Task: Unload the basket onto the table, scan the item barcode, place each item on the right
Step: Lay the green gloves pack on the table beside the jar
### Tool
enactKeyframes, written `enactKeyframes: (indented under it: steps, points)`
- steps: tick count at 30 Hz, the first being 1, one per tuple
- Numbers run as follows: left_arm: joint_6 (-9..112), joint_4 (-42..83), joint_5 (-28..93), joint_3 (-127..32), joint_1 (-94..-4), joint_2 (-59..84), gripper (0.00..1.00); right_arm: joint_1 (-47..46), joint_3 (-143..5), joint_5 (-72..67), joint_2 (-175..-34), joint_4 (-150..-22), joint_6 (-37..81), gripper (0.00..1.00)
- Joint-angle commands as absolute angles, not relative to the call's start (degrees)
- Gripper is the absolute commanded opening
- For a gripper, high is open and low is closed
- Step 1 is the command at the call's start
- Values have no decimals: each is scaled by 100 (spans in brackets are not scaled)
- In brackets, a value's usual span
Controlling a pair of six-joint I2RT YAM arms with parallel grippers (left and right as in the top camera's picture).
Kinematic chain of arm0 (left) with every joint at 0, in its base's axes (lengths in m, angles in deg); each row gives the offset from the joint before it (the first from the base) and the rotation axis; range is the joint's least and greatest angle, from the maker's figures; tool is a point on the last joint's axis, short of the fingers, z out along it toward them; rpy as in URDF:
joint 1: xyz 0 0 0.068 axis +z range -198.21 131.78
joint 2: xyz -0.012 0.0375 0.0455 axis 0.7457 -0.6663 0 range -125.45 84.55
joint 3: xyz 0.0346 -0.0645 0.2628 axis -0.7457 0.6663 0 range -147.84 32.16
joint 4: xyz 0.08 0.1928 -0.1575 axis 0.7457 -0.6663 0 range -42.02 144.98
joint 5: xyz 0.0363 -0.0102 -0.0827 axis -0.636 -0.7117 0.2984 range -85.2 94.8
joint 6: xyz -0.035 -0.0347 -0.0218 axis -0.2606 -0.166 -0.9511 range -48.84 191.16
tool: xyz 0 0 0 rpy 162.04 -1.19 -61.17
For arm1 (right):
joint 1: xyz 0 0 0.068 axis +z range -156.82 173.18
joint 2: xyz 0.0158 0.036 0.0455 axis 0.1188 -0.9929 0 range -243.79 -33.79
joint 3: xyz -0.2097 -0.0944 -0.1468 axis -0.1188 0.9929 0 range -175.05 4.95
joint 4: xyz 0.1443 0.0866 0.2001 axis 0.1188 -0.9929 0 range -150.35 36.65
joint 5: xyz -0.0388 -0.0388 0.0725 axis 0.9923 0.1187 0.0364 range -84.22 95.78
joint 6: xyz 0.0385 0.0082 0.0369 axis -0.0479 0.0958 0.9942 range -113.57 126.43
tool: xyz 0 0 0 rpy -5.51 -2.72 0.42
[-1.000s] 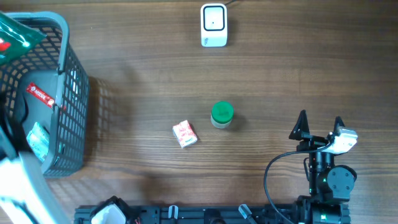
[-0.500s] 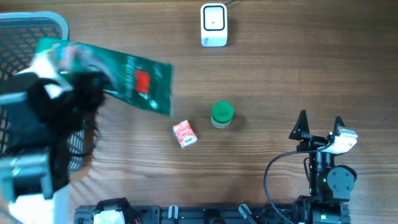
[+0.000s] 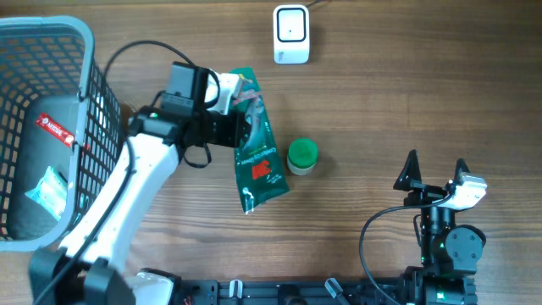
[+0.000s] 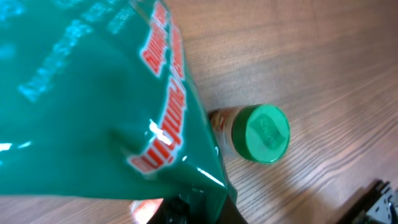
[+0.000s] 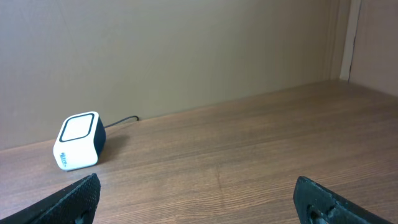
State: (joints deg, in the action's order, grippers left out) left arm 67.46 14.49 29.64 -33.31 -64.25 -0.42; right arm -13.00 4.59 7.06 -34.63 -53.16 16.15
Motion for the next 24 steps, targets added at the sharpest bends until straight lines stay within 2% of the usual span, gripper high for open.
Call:
enactKeyframes:
  steps: [1, 5, 9, 15, 18, 19, 20, 21, 22, 24]
  points:
    - [6237, 2104, 3347, -3034, -6416, -394, 4, -1300, 466, 628, -3421, -5297, 1542, 100]
    - [4917, 2876, 2228, -2977, -6407, -483, 4, -1300, 466, 628, -3421, -5297, 1545, 100]
    - [3485, 2909, 951, -2933, -6407, -483, 4, -1300, 466, 630, -3421, -5297, 1545, 100]
    - [1656, 2920, 361, -2197, -6409, -488, 4, -1300, 466, 628, -3421, -5297, 1542, 100]
    - [1218, 2966, 409, -1696, -6490, -488, 4, -1300, 466, 628, -3421, -5297, 1545, 100]
    - [1218, 2933, 409, -1681, -6532, -481, 11, -1300, 466, 630, -3421, -5297, 1545, 100]
    - [1218, 2926, 409, -1685, -6578, -444, 31, -1300, 466, 628, -3421, -5297, 1542, 100]
    - [1218, 2928, 409, -1703, -6604, -359, 70, -1300, 466, 630, -3421, -5297, 1542, 100]
    - [1225, 2909, 409, -1751, -6611, -217, 100, -1300, 466, 628, -3421, -5297, 1545, 100]
    - [1524, 2863, 405, -2019, -6600, 260, 100, -1300, 466, 630, -3421, -5297, 1542, 100]
